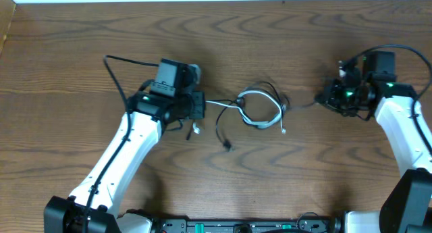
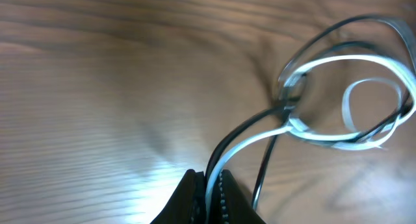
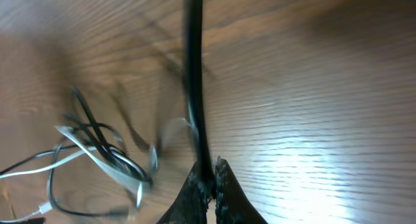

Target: Untangle cables

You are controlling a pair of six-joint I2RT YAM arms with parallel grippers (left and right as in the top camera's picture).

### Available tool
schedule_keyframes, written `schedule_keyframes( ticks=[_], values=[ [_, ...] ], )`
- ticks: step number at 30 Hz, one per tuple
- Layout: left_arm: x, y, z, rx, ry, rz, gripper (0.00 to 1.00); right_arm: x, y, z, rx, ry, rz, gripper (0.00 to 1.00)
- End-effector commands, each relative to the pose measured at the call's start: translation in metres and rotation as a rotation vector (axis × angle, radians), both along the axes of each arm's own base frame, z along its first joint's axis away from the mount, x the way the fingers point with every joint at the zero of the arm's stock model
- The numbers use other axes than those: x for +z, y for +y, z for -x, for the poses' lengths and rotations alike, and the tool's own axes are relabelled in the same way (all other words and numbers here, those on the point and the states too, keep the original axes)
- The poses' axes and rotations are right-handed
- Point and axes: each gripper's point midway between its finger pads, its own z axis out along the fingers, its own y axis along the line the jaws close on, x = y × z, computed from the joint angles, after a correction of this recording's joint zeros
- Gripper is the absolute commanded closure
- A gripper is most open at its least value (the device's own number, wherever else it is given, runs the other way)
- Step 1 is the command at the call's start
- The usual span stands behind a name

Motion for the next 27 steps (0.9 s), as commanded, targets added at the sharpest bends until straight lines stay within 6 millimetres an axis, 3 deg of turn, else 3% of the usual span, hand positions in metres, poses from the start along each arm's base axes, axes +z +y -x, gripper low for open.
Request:
schedule_keyframes(
  ticks=[1,5,9,12,17,22,27],
  values=[
    [0.001,0.021,-0.011,0.053,-0.035,-0.076,0.93,0.013,-0.003,-0.004,0.022,-0.043,0.006,0.99],
    [0.002,0.016,-0.009,0.036,-0.029,-0.049,0.92,0.011,0.004,0.002,0.058,-0.032,0.003,0.99],
    [0.005,-0.003,-0.002,-0.021,-0.007,0.030,0.83,0.018,0.023,0.003,0.153,-0.073,-0.048,0.99],
    [0.007,-0.019,0.005,-0.072,0.002,0.060,0.62,0.025,0.039,0.007,0.207,-0.088,-0.111,0.99],
    [0.010,-0.044,0.012,-0.147,-0.025,0.069,0.37,0.032,0.062,0.014,0.288,-0.106,-0.175,0.99],
    [0.013,-0.080,0.016,-0.243,-0.078,0.092,0.34,0.026,0.064,0.015,0.251,-0.060,-0.143,0.98],
    [0.000,-0.110,0.021,-0.318,-0.079,0.096,0.35,0.018,0.053,0.014,0.168,-0.011,-0.097,0.99]
  ],
)
